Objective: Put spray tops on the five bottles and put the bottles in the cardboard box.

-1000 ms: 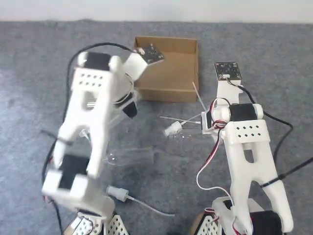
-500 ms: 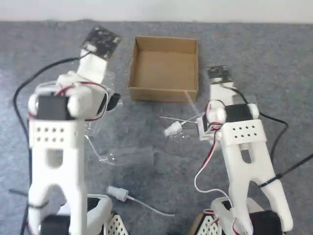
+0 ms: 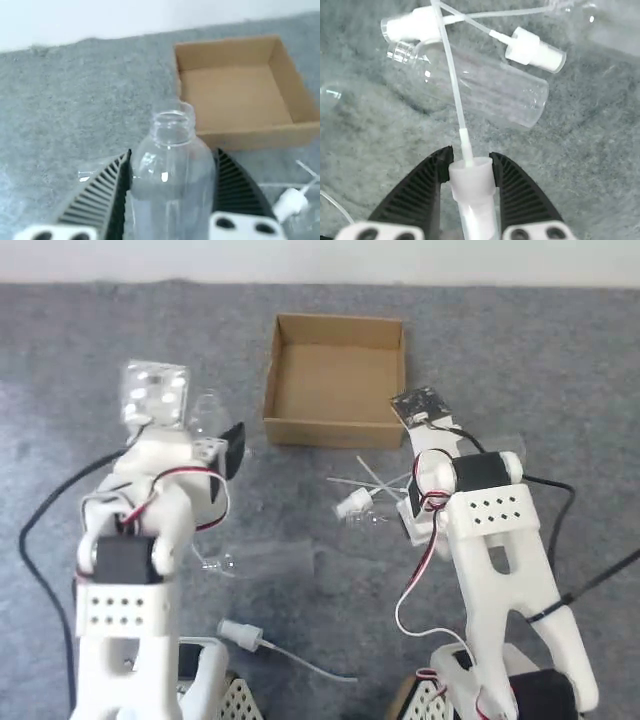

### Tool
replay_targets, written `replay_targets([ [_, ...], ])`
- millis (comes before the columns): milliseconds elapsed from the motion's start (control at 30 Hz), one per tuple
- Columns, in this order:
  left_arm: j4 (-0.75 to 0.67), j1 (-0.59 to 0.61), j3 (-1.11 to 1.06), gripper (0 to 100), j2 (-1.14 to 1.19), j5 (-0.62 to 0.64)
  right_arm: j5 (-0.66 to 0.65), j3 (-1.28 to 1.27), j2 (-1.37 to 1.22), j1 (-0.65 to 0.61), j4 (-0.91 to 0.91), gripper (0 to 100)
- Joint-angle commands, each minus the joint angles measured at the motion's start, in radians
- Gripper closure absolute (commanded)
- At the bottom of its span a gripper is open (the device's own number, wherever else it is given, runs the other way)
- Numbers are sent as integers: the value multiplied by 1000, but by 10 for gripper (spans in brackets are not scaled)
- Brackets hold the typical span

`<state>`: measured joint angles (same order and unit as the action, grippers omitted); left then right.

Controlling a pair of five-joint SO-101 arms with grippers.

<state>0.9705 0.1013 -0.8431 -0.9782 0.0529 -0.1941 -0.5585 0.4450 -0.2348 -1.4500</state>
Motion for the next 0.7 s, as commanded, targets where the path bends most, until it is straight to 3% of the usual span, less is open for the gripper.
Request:
replay_targets([
  [0, -103, 38, -59, 855, -86, 97, -48, 14, 28, -10, -4, 988],
  [100, -163, 58, -142, 855, -129, 140, -18, 14, -19, -50, 12, 987],
  [167, -192, 58, -191, 855, -153, 144, 72, 14, -73, -91, 45, 954],
  [333, -204, 58, -263, 855, -221, 144, 477, 14, -182, -222, 139, 794],
  [467, -206, 58, -309, 855, -279, 143, 732, 14, -188, -286, 170, 772],
  [567, -204, 61, -338, 855, -324, 141, 738, 14, -159, -286, 163, 772],
  [667, -204, 101, -358, 855, -364, 143, 658, 12, -85, -271, 128, 772],
])
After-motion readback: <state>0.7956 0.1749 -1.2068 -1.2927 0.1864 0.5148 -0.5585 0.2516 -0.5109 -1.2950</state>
